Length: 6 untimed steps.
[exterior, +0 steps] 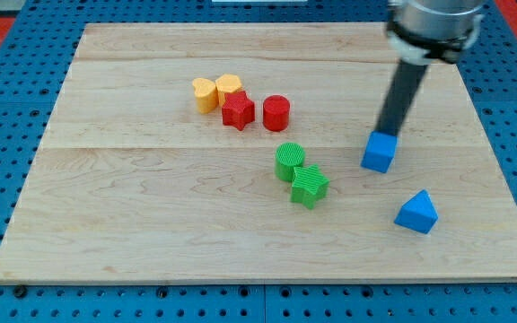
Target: Push the blue cube towards center right
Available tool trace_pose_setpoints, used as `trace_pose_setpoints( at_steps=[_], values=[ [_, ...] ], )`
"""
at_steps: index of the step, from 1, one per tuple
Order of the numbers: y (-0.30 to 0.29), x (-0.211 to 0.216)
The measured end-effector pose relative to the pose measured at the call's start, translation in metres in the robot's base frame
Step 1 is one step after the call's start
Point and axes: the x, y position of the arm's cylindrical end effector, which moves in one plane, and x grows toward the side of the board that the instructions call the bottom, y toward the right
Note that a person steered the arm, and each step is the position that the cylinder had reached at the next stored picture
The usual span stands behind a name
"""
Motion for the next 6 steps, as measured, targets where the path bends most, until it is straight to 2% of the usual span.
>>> trace_pose_setpoints(
  at_steps=[1,2,3,5,6],
  values=[
    [-0.010,0.006],
    [-0.054,-0.003],
    [-0.084,0.014],
    [-0.007,0.026],
    [-0.001,0.026]
  ],
)
